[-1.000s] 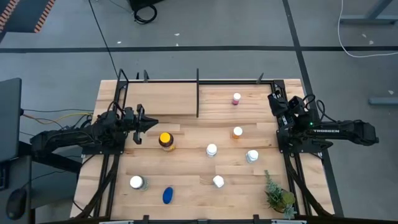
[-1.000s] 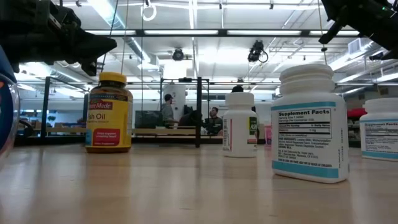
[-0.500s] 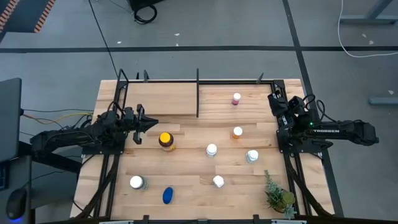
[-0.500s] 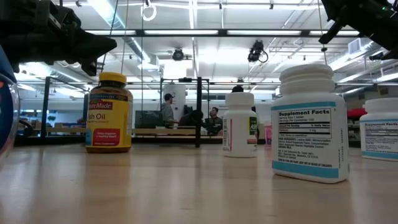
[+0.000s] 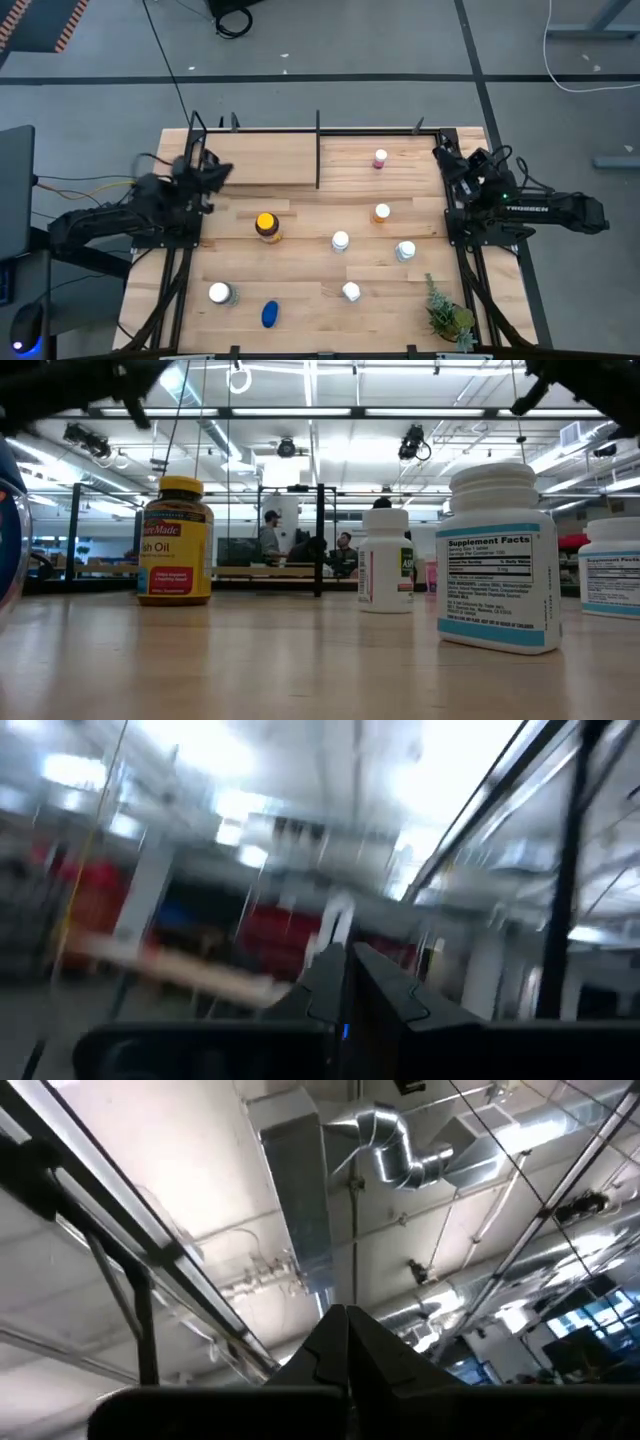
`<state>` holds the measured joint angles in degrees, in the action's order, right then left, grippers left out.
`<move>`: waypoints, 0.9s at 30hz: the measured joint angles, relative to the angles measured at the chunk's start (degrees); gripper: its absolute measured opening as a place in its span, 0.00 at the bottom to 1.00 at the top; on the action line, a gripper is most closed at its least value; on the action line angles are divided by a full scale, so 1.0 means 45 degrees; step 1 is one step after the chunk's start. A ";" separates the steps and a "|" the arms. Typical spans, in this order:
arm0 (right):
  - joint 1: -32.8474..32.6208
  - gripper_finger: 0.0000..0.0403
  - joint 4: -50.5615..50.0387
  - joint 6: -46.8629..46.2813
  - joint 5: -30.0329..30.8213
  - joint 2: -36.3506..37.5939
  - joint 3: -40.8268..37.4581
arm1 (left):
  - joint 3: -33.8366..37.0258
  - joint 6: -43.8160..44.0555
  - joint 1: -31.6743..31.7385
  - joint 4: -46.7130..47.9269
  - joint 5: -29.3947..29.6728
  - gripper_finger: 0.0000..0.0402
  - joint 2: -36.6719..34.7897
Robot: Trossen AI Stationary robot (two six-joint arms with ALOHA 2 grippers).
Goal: Pick and place medicine bottles onto shelf by color
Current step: Put the yellow medicine bottle on the shelf
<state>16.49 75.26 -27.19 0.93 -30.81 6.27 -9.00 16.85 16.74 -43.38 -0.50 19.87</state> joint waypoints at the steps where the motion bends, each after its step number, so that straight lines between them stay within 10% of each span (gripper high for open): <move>1: 0.0059 0.01 -0.0482 0.0337 0.0370 -0.0142 0.0393 | -0.0539 -0.0388 -0.0040 0.0094 -0.0022 0.08 0.0142; 6: 0.0673 0.01 -0.7309 -0.1197 0.2975 -0.1634 0.4082 | -0.4105 -0.1177 -0.0046 0.2164 -0.0036 0.09 0.1958; 11: 0.1291 0.01 -1.6162 -0.2074 0.2644 -0.4564 0.8935 | -0.7917 0.0656 0.0092 0.6405 -0.0046 0.08 0.4706; 20: 0.1477 0.01 -2.0908 0.0098 0.1777 -0.8620 1.5827 | -1.2491 0.0806 0.0158 1.0605 -0.0049 0.09 0.7251; 27: 0.1394 0.01 -2.6587 -0.0392 0.1605 -1.0228 1.6920 | -1.3526 0.0169 0.0158 1.2584 -0.0042 0.09 0.7230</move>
<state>22.76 -44.38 -28.95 8.15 -76.83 82.41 -69.87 17.61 17.45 13.25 -0.69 52.41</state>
